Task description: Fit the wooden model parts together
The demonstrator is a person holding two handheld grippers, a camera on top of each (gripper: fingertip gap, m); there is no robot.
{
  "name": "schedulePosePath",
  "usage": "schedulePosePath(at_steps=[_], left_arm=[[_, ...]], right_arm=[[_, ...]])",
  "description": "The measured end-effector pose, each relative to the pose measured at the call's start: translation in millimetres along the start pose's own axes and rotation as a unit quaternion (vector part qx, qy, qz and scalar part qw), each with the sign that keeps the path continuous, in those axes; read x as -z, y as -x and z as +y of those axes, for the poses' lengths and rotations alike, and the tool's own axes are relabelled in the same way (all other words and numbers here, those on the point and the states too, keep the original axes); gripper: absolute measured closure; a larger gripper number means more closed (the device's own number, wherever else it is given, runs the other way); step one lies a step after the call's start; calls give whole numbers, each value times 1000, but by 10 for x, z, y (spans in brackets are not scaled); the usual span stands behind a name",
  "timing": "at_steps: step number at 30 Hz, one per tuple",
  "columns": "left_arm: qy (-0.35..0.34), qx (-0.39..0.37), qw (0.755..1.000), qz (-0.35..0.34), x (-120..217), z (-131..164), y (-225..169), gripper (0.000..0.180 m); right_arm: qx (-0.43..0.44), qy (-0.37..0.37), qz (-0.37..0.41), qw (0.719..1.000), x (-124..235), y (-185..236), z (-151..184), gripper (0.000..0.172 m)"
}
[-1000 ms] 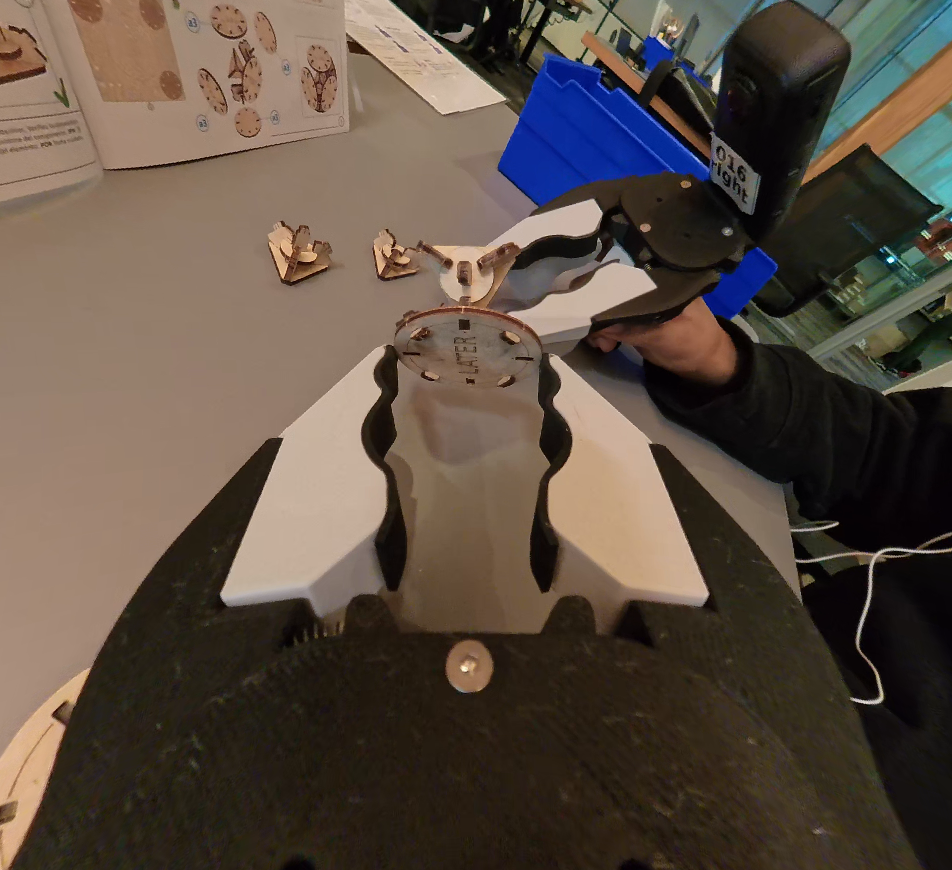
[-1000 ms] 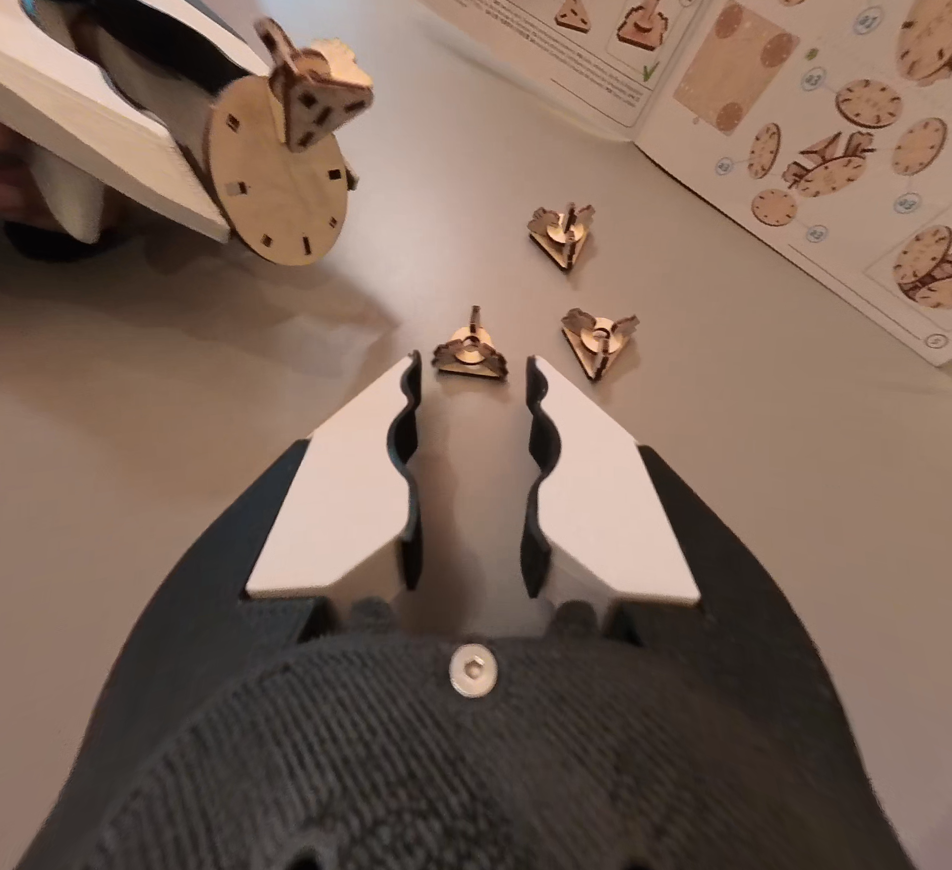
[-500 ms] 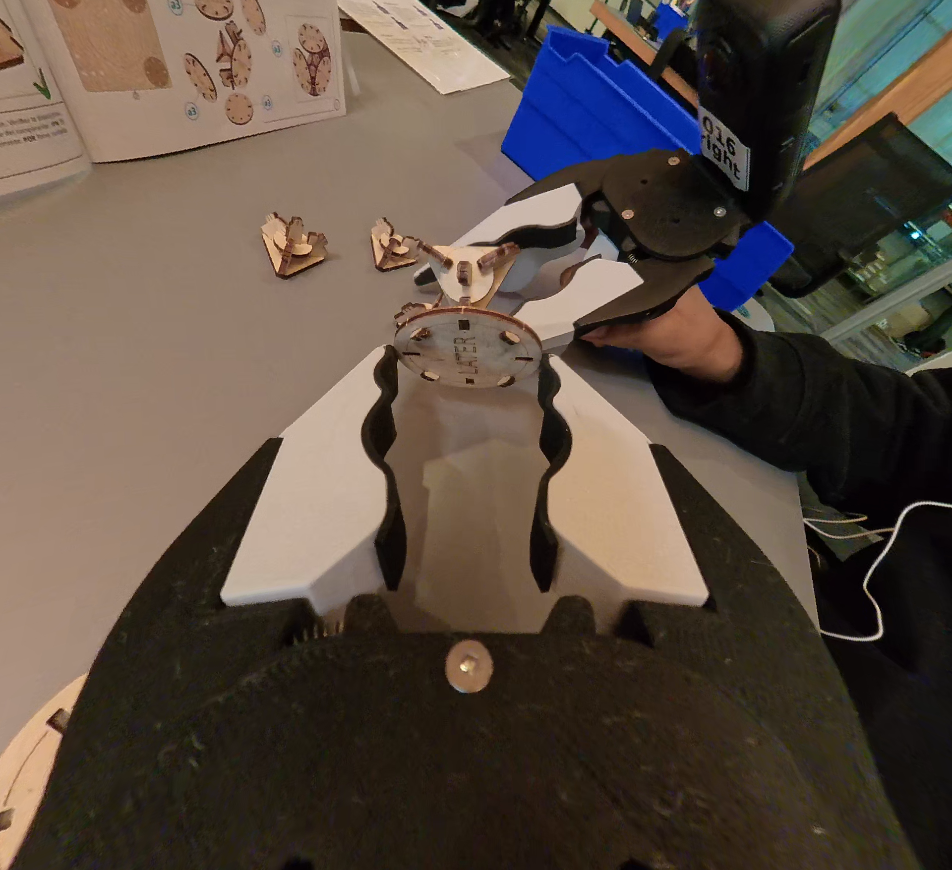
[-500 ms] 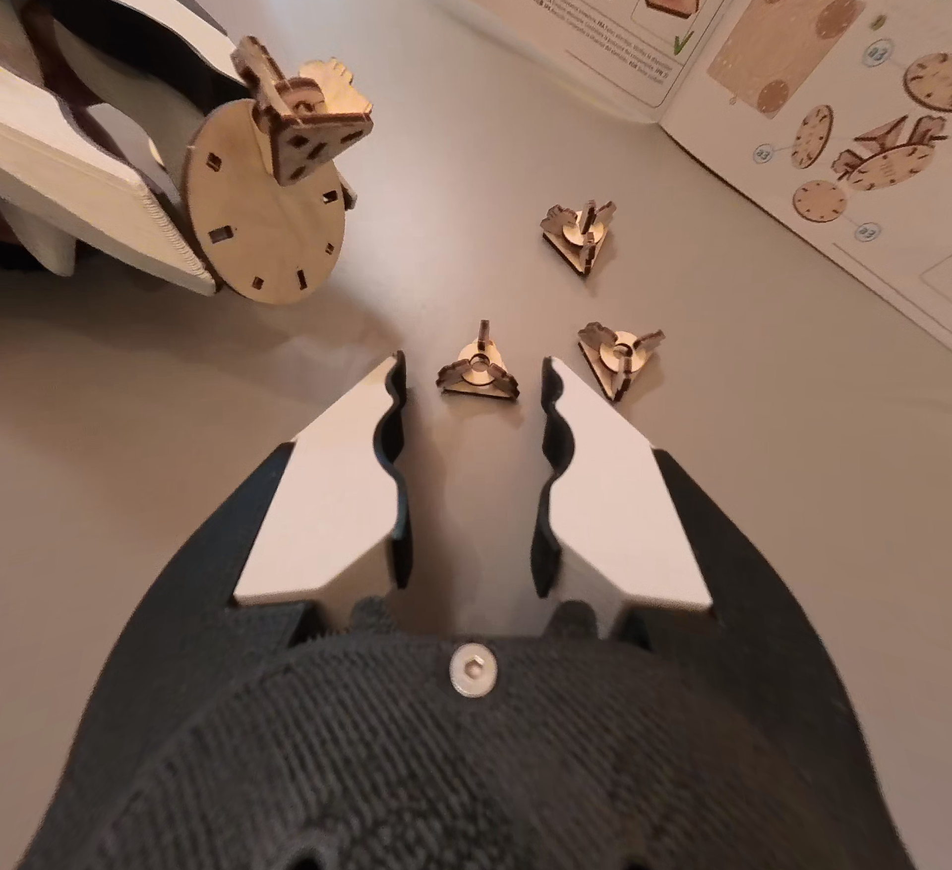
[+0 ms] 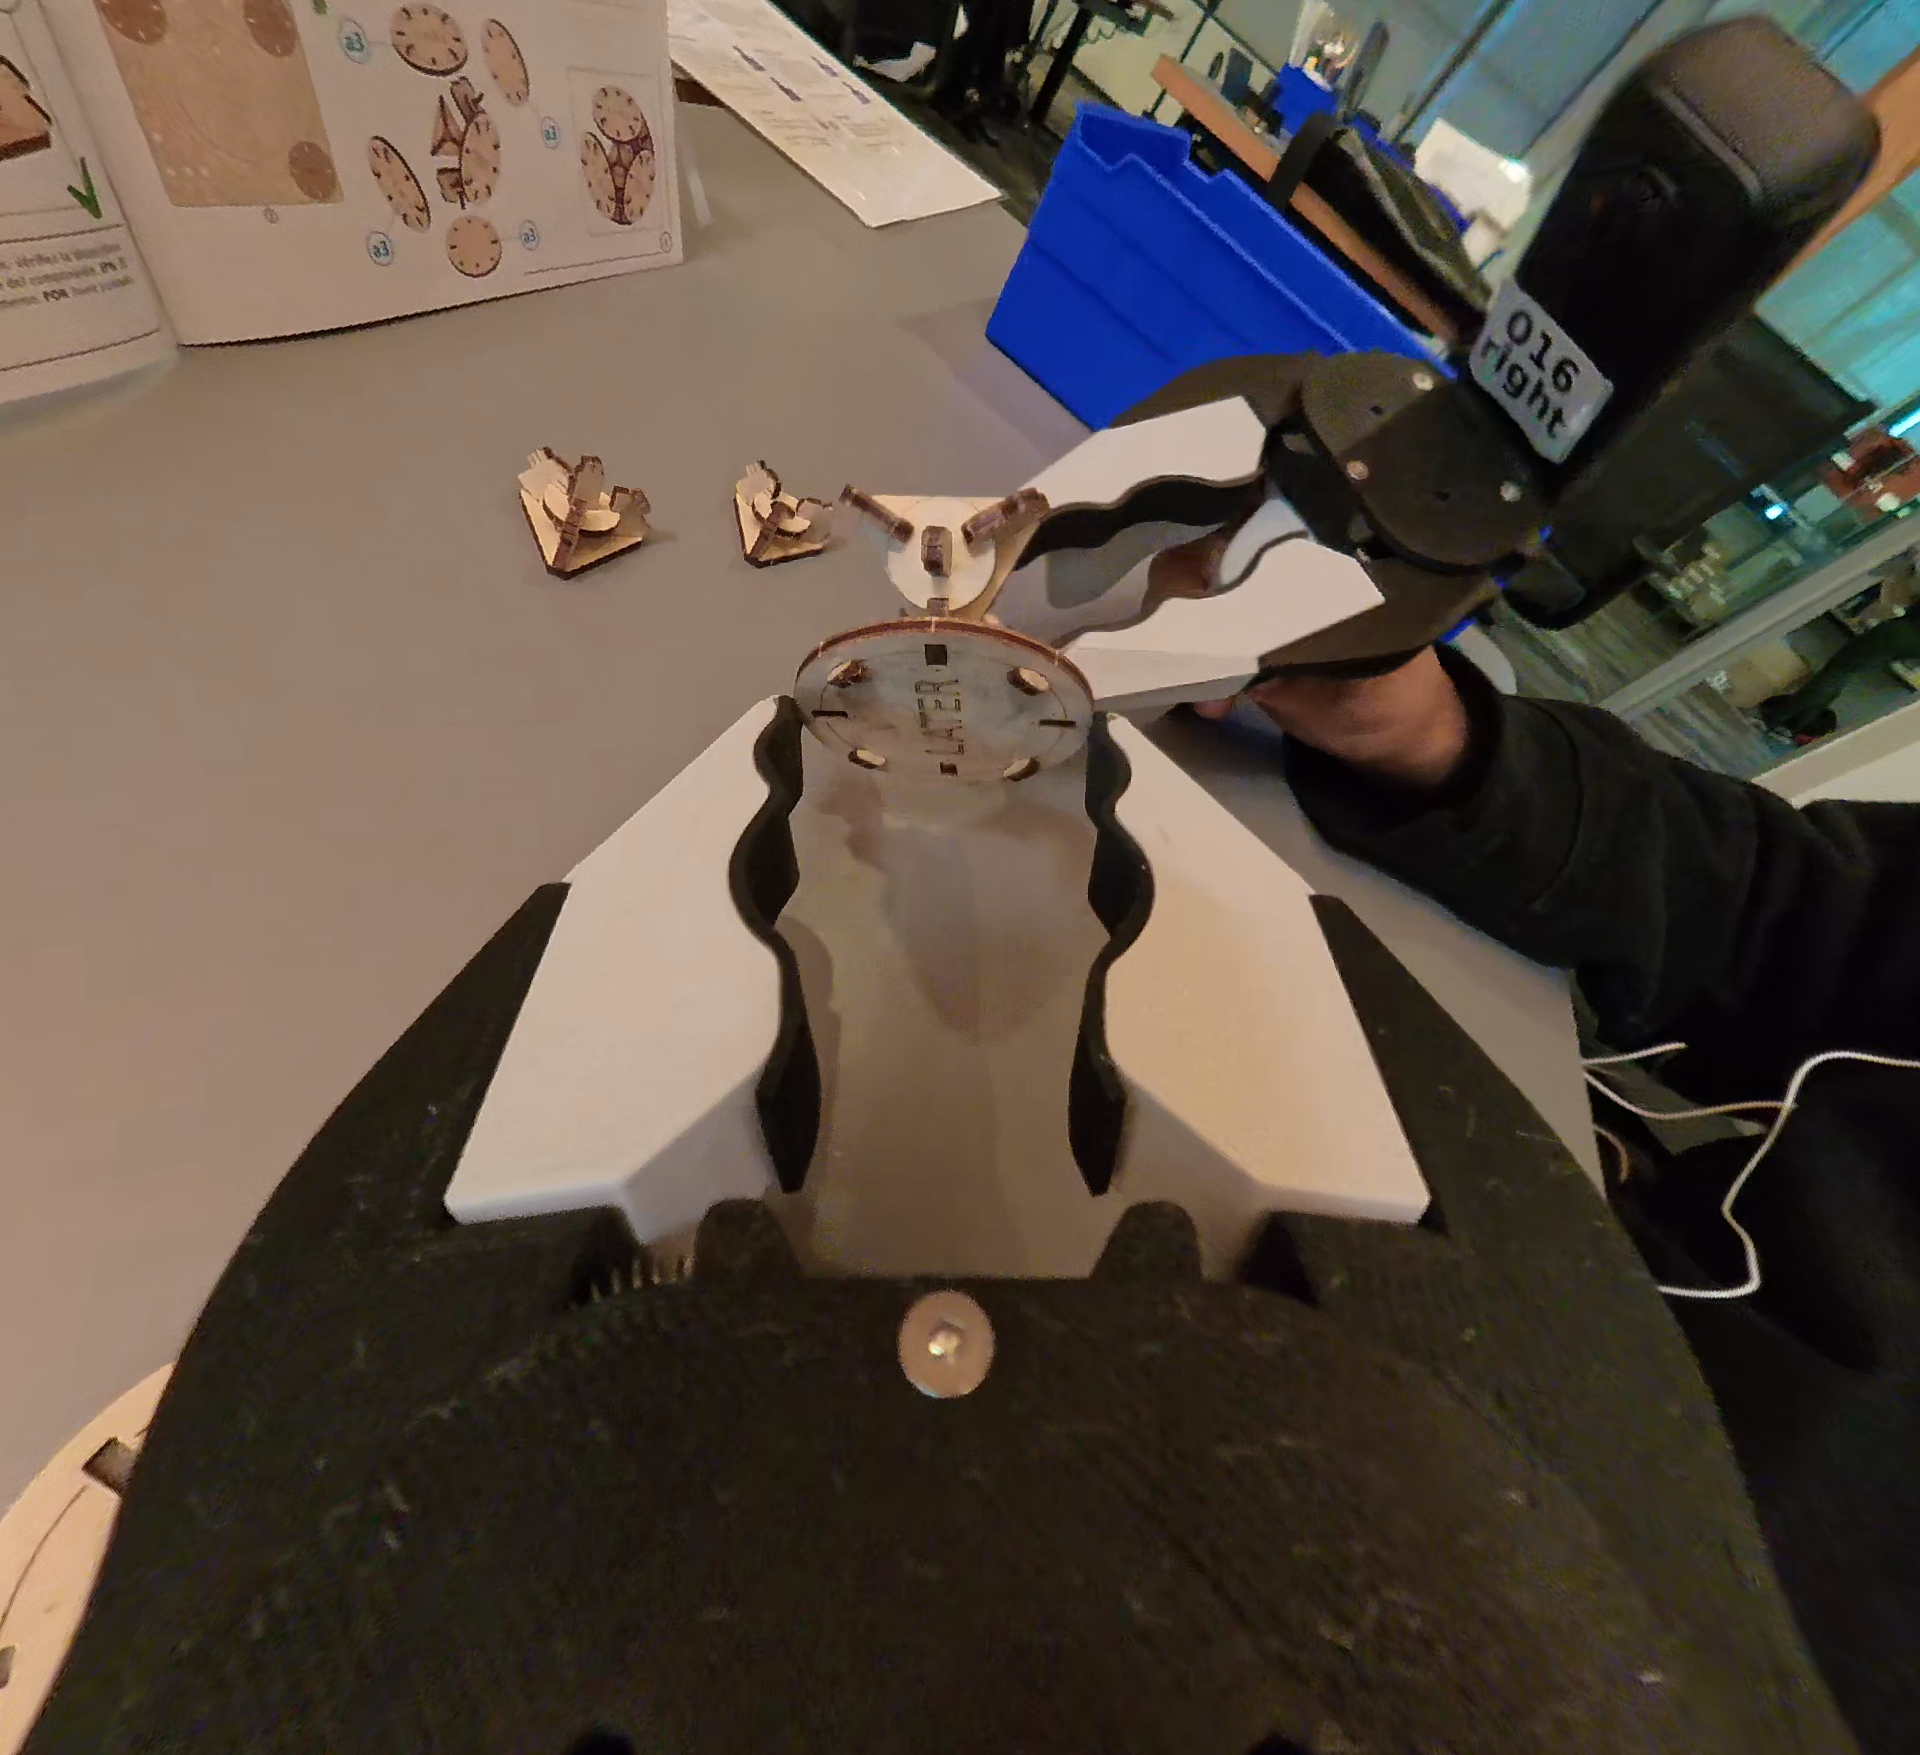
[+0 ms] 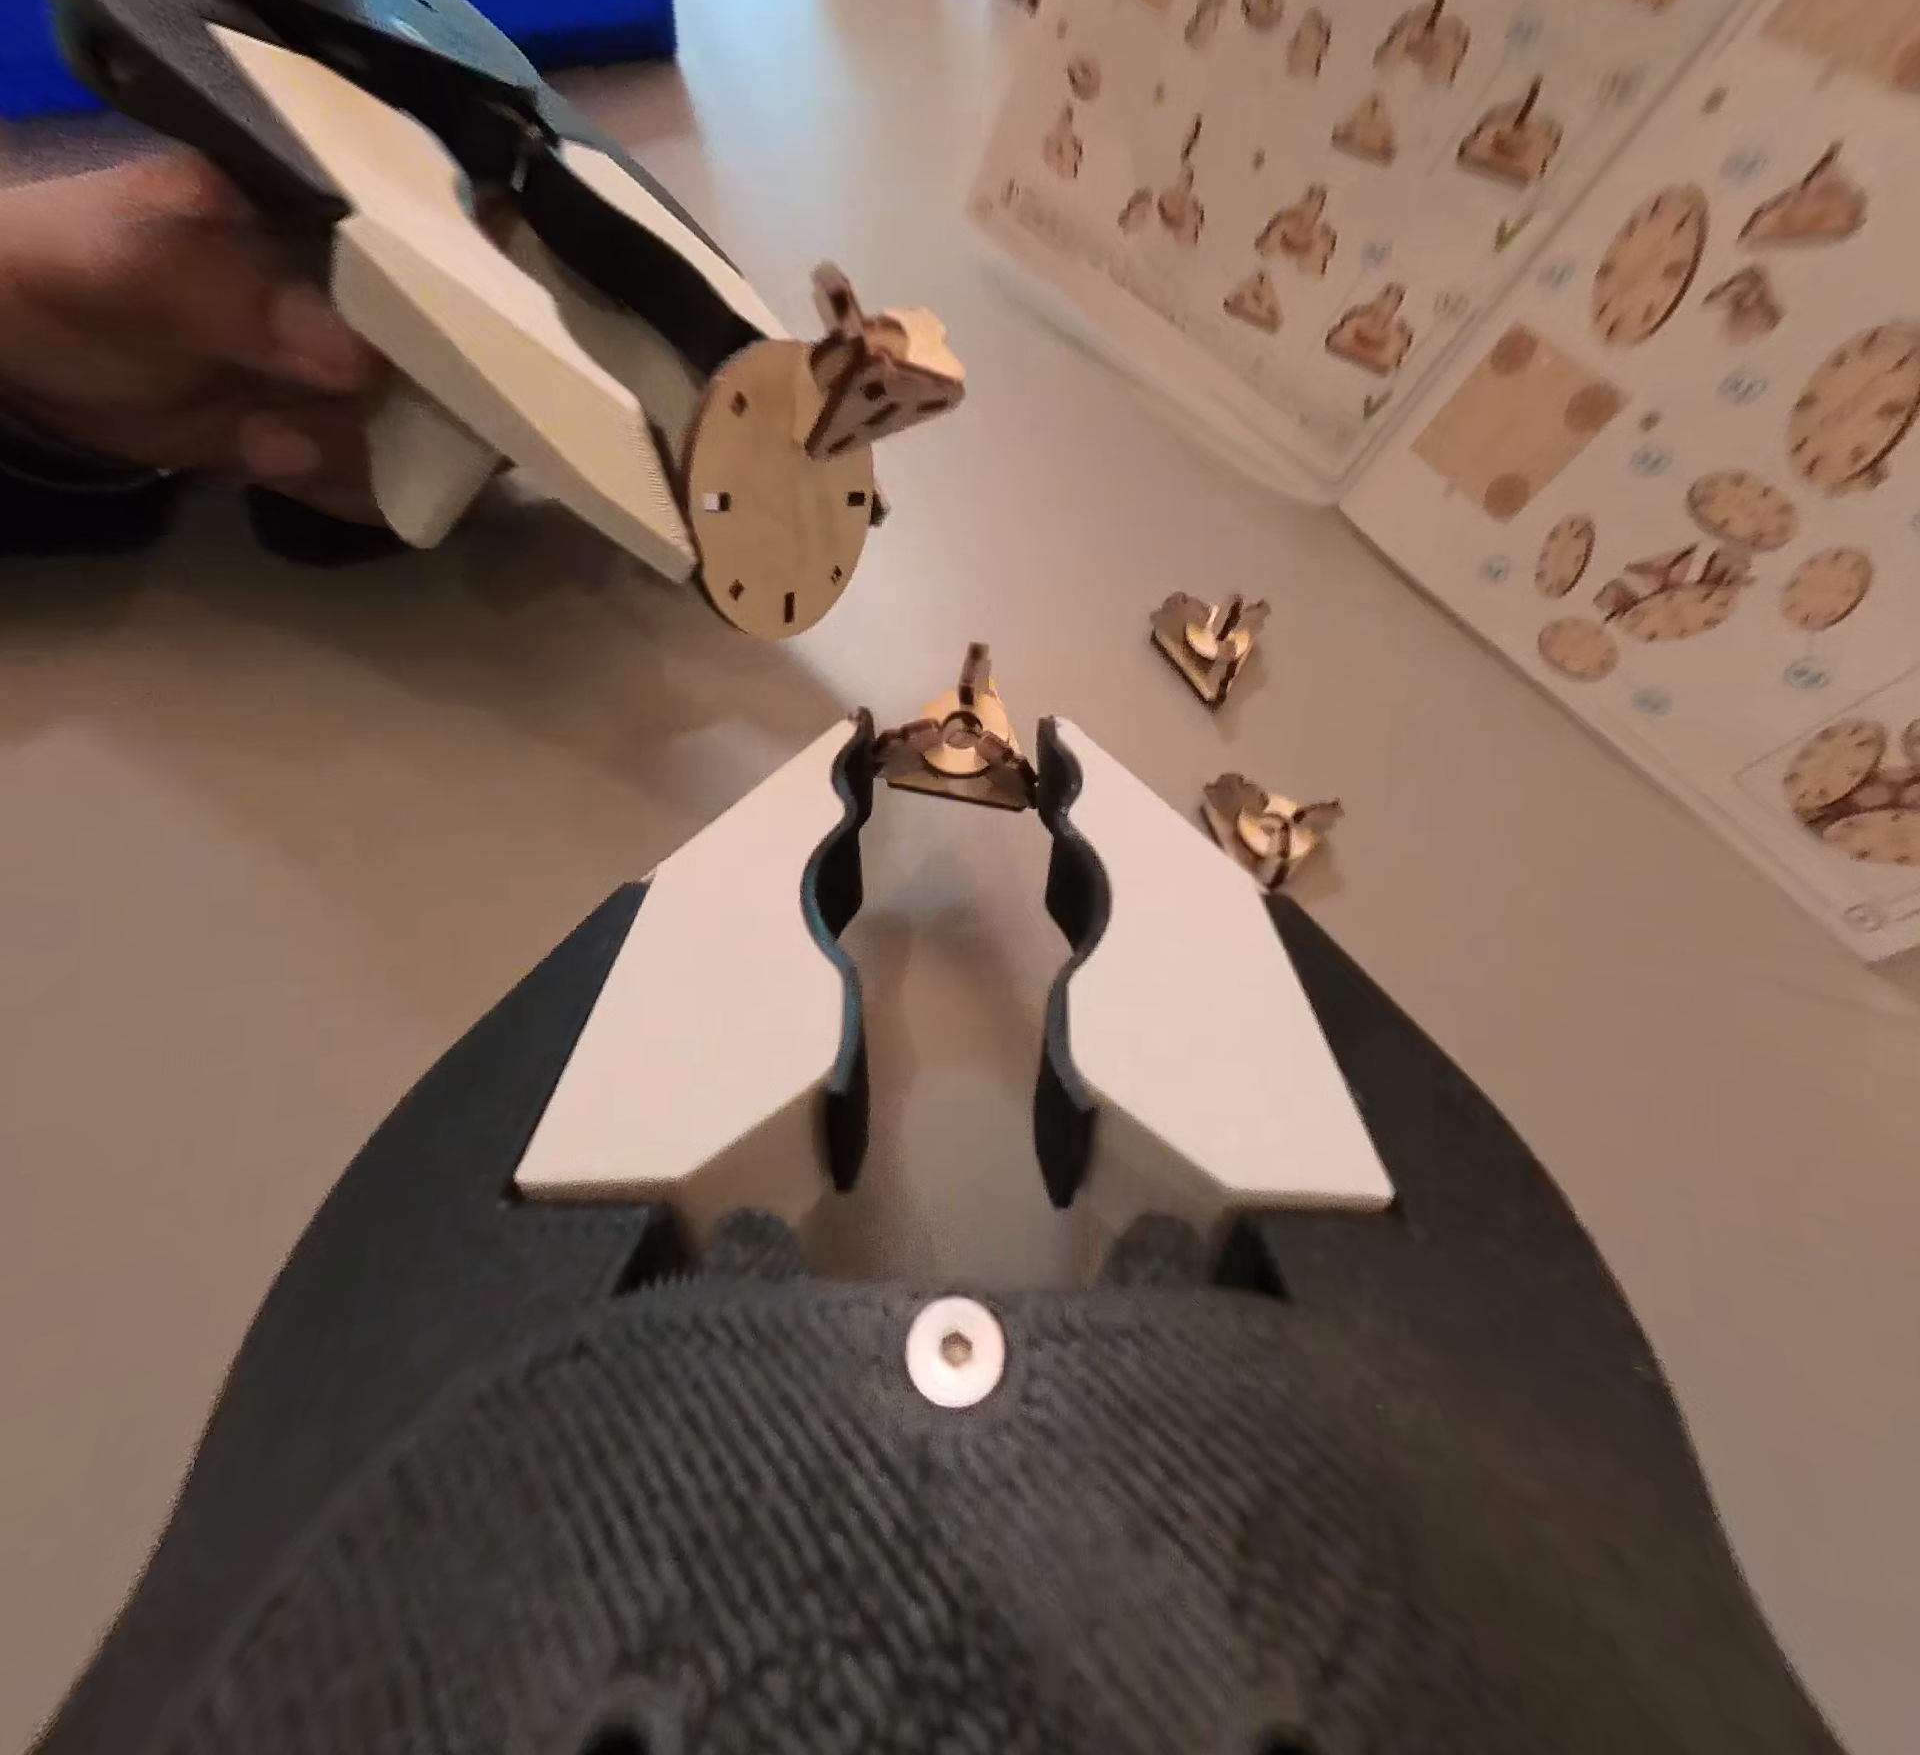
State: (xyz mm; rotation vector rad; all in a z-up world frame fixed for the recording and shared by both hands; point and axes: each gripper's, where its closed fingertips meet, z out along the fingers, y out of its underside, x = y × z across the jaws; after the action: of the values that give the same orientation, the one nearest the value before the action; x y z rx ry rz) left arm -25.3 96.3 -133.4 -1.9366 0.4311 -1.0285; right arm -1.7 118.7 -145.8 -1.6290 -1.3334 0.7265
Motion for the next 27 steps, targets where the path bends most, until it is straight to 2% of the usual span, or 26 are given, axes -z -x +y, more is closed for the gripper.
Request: schedulePosePath(at_steps=[4, 7, 9, 11, 13, 15, 17, 22, 27], left_arm=[[-18, 22, 1000, 9, 41, -44, 26, 127], [-16, 19, 1000, 13, 38, -39, 10, 127], [-1, 2, 1000, 15, 18, 0, -30, 127], [19, -18, 999, 18, -3, 56, -78, 127], [39, -40, 998, 28, -20, 113, -142, 127], [53, -54, 996, 44, -31, 157, -205, 127], [59, -52, 995, 56, -40, 171, -231, 127], [39, -17, 995, 88, 7, 112, -238, 127], [38, -21, 995, 94, 13, 112, -259, 127]], right_arm=[[89, -39, 28, 995, 60, 2, -131, 142], [203, -47, 59, 976, 60, 28, -149, 142], [319, -48, 86, 943, 67, 71, -180, 142], [431, -35, 113, 895, 77, 121, -186, 142], [501, -26, 141, 854, 100, 150, -211, 142], [531, -32, 152, 833, 125, 207, -253, 142], [542, -35, 148, 826, 142, 267, -243, 142], [610, 2, 156, 777, 183, 222, -10, 142], [610, -36, 160, 775, 299, 339, -180, 142]])
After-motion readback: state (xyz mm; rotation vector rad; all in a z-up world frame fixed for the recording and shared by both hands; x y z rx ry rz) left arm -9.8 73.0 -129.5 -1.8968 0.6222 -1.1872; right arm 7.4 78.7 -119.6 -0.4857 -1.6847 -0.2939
